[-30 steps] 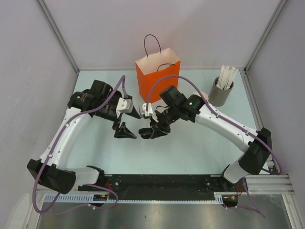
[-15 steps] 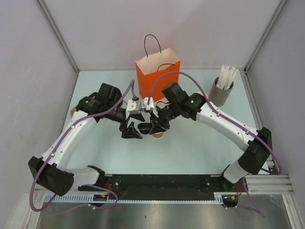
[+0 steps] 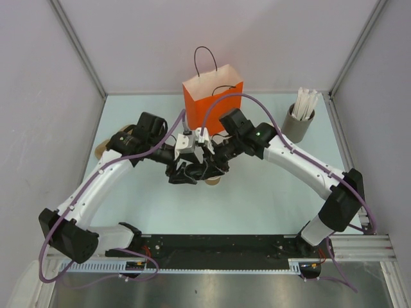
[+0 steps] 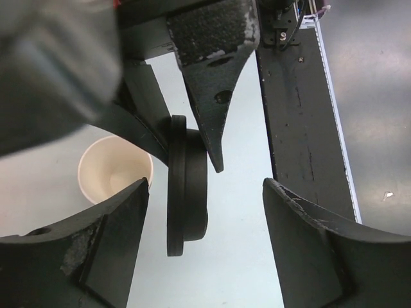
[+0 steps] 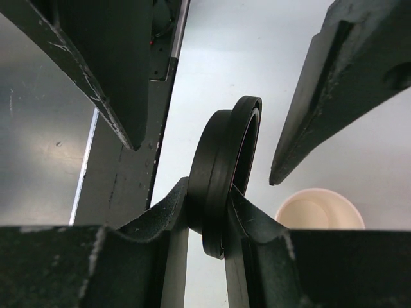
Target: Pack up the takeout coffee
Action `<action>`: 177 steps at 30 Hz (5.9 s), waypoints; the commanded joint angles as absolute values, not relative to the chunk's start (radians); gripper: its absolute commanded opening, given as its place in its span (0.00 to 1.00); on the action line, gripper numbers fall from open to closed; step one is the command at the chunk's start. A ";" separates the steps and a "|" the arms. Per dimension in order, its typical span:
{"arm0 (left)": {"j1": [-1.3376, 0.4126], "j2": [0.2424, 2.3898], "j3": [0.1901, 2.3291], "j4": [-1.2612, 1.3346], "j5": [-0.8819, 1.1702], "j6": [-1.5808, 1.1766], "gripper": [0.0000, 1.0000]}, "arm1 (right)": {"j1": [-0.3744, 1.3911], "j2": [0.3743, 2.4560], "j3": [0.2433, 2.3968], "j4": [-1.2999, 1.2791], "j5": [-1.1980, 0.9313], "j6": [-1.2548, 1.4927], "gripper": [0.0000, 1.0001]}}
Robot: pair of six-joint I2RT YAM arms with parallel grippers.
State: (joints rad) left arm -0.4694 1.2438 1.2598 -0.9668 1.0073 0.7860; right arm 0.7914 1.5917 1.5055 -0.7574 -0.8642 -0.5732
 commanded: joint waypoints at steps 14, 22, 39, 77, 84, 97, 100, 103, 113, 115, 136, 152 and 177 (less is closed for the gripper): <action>-0.506 1.262 1.227 -0.920 0.962 0.756 0.56 | 0.767 1.595 1.572 -0.723 -0.965 -0.537 0.22; -0.509 1.249 1.215 -0.908 0.951 0.741 0.58 | 0.732 1.589 1.566 -0.723 -1.015 -0.531 0.22; -0.505 1.221 1.220 -0.839 0.953 0.669 0.61 | 0.745 1.586 1.545 -0.713 -0.996 -0.535 0.23; -0.476 1.223 1.246 -0.859 1.023 0.673 0.55 | 0.756 1.615 1.531 -0.710 -0.996 -0.535 0.24; -0.476 1.235 1.247 -0.854 1.028 0.667 0.37 | 0.758 1.615 1.532 -0.712 -0.999 -0.538 0.24; -0.474 1.238 1.236 -0.838 1.019 0.647 0.23 | 0.721 1.592 1.577 -0.719 -0.966 -0.531 0.54; -0.472 1.235 1.220 -0.807 1.009 0.623 0.23 | 0.686 1.563 1.601 -0.719 -0.908 -0.528 0.67; -0.466 1.233 1.204 -0.781 1.005 0.576 0.23 | 0.661 1.514 1.598 -0.697 -0.797 -0.531 0.76; -0.449 1.213 1.085 -0.401 0.717 0.122 0.24 | 0.672 1.296 1.442 -0.598 -0.470 -0.630 0.86; -0.428 1.219 1.060 -0.339 0.692 0.024 0.24 | 0.721 1.283 1.431 -0.630 -0.415 -0.661 0.86; -0.279 1.201 0.838 0.133 1.009 -0.480 0.18 | 1.023 1.377 1.388 -0.664 -0.196 -0.802 0.75; -0.229 1.149 0.730 0.305 1.003 -0.609 0.15 | 1.089 1.466 1.382 -0.543 -0.121 -0.736 0.70; -0.219 1.170 0.726 0.296 0.991 -0.584 0.14 | 1.085 1.451 1.385 -0.508 -0.107 -0.724 0.64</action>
